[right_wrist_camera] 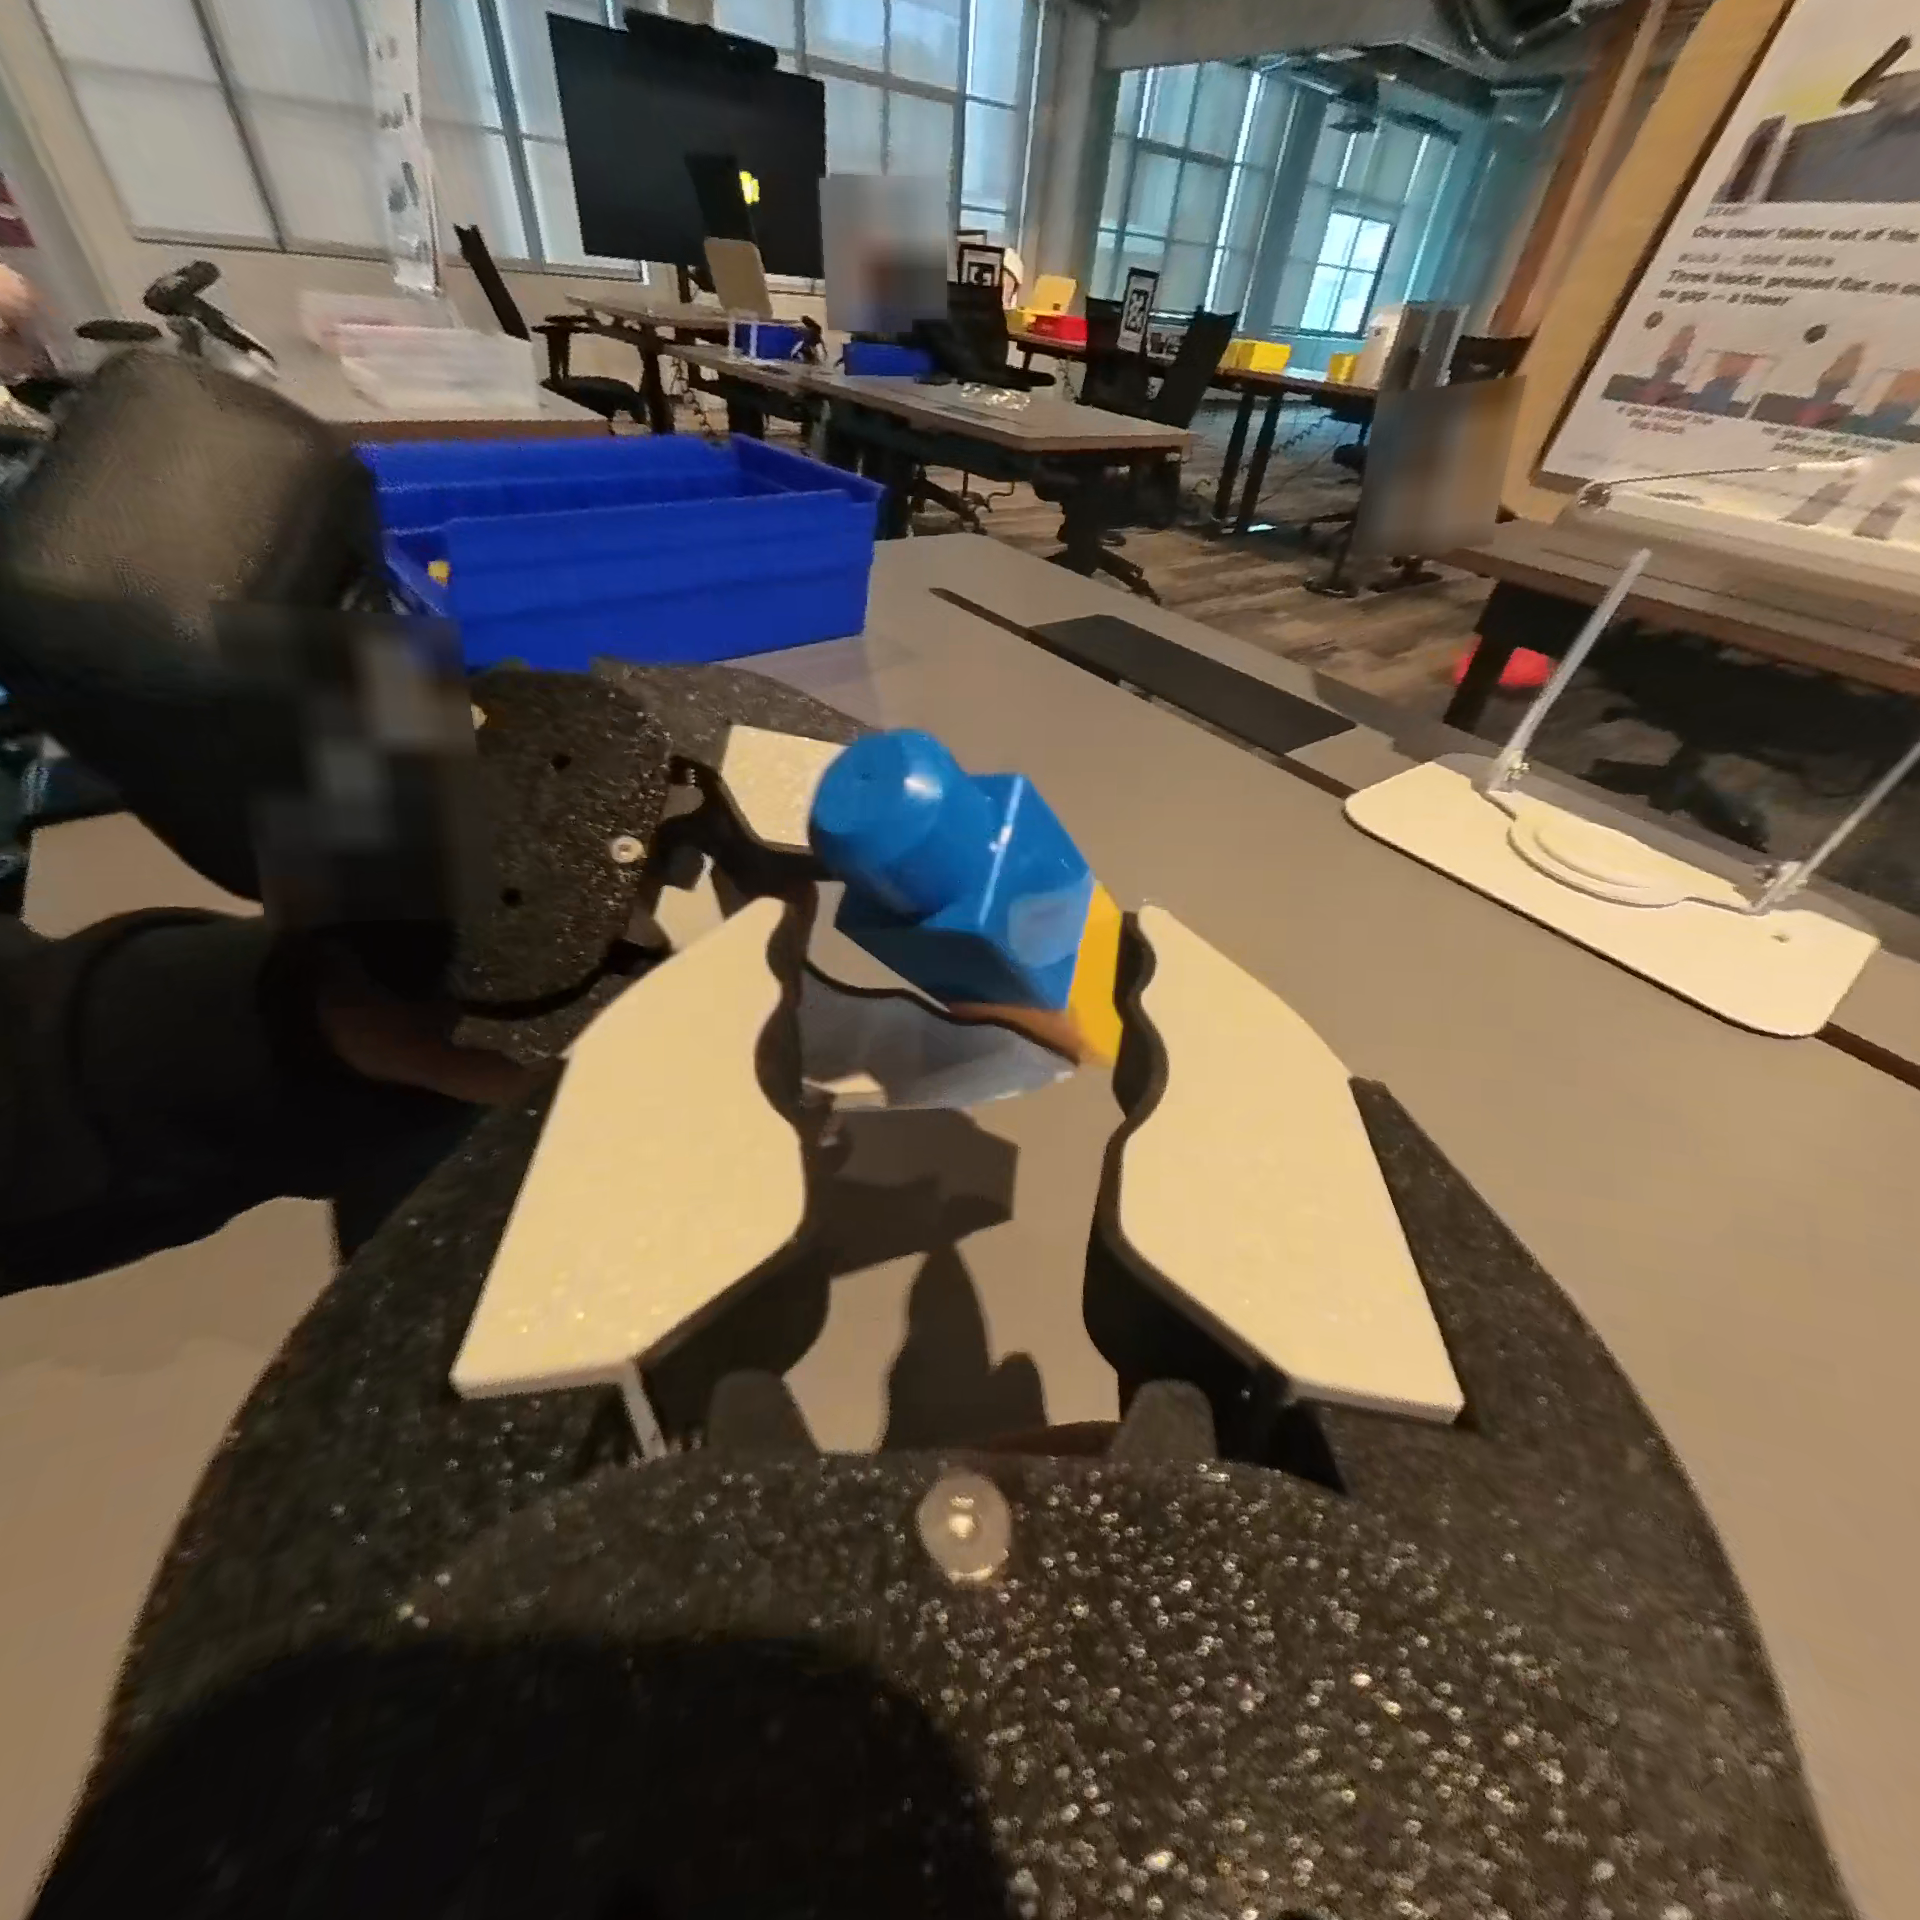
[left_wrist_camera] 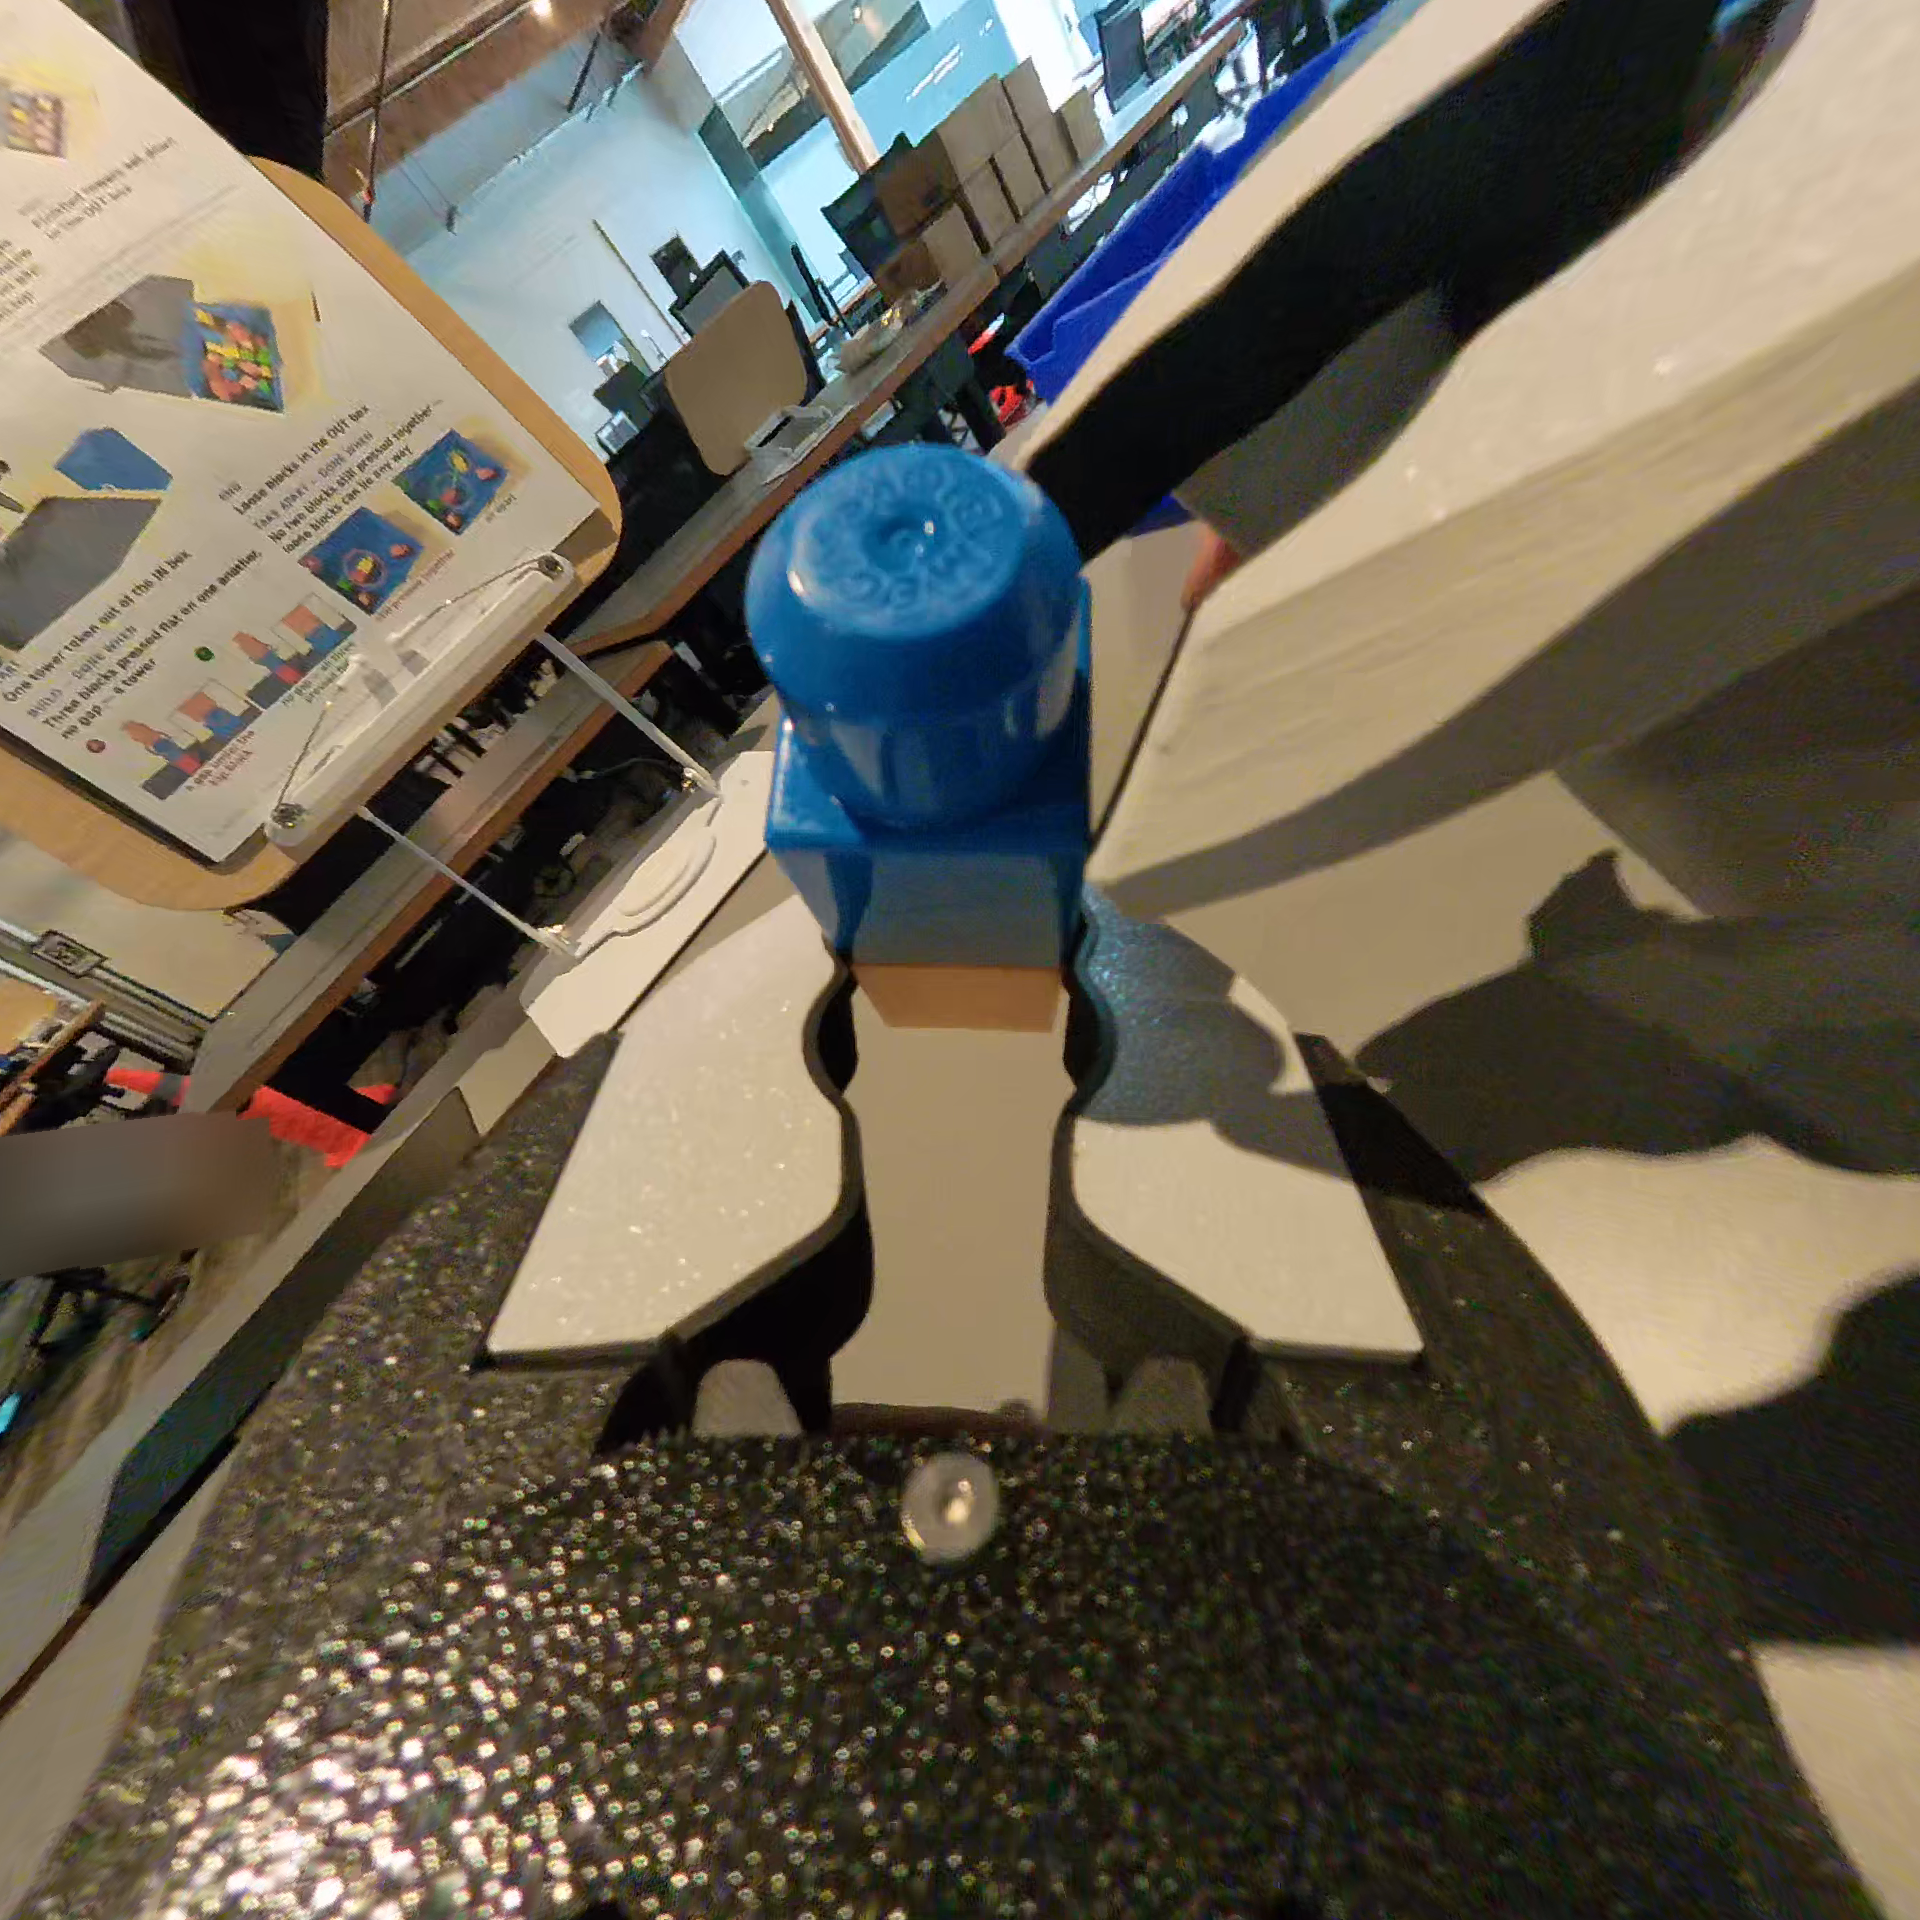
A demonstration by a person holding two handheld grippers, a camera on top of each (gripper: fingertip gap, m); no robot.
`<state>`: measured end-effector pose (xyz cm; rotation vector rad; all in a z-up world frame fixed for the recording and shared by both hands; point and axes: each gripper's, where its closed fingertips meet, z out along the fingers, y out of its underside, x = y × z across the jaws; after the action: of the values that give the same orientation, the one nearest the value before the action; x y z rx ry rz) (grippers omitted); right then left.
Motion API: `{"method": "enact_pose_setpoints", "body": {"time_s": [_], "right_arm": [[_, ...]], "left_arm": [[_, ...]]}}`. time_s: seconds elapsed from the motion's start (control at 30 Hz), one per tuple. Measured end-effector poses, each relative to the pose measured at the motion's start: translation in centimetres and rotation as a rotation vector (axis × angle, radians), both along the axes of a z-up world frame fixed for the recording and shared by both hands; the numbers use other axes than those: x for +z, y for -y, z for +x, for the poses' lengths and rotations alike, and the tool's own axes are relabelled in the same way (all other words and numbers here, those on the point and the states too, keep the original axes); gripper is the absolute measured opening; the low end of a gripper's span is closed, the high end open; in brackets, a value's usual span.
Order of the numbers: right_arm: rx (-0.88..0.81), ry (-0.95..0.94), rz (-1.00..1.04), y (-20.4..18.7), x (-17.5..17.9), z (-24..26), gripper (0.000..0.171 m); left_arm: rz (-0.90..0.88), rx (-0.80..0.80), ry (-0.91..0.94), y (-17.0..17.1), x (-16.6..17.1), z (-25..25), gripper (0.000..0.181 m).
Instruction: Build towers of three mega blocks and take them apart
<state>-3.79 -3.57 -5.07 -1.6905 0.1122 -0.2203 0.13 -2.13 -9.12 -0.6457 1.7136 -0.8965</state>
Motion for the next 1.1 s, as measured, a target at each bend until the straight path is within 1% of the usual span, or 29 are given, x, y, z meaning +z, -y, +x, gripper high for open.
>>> {"method": "enact_pose_setpoints", "body": {"time_s": [0.1,0.2,0.3,0.37,0.43,0.6,0.67,0.7,0.77,0.83,0.9,0.97,1.03,1.1], "right_arm": [[-0.002,0.025,-0.038,-0.4,-0.7,-0.4,0.06],[-0.071,0.084,-0.076,-0.5,-1.3,0.3,0.052],[-0.08,0.098,-0.071,-0.4,-1.2,0.4,0.051],[-0.064,0.07,-0.062,-0.3,-1.0,0.3,0.048],[-0.037,0.014,-0.04,-0.1,-0.7,0.3,0.044],[0.068,-0.195,0.061,0.8,0.3,0.5,0.041],[0.062,-0.19,0.07,1.0,0.3,0.8,0.039],[0.031,-0.123,0.074,1.2,0.7,1.1,0.039],[-0.081,0.094,0.043,2.0,1.8,1.9,0.038],[-0.193,0.29,0.012,3.2,3.4,2.6,0.038],[-0.323,0.418,0.081,5.2,6.2,3.4,0.038],[-0.486,0.51,0.22,8.7,9.6,4.6,0.039],[-0.657,0.63,0.37,13.1,12.8,5.3,0.039],[-0.805,0.751,0.464,17.5,14.7,5.9,0.038]], "left_arm": [[0.08,0.004,0.02,0.4,-0.2,0.0,0.036],[0.141,-0.015,0.05,1.3,-0.2,-0.2,0.036],[0.159,-0.011,0.063,1.3,-0.1,-0.2,0.036],[0.155,-0.017,0.069,1.3,0.0,-0.3,0.034],[0.159,-0.014,0.076,1.2,0.2,-0.4,0.036],[0.145,-0.037,0.102,1.7,0.8,-0.7,0.036],[0.147,-0.023,0.093,1.6,0.7,-0.5,0.036],[0.163,0.007,0.071,1.2,0.3,-0.2,0.036],[0.201,0.065,0.03,-0.1,-0.6,0.3,0.036],[0.14,0.061,0.028,-0.6,-0.3,0.2,0.036],[0.1,0.062,0.026,-1.0,0.0,0.2,0.036],[0.108,0.07,0.026,-1.2,0.0,0.2,0.036],[0.121,0.062,0.025,-0.8,-0.2,0.2,0.036],[0.141,0.056,0.019,-0.4,-0.5,0.2,0.036]]}}
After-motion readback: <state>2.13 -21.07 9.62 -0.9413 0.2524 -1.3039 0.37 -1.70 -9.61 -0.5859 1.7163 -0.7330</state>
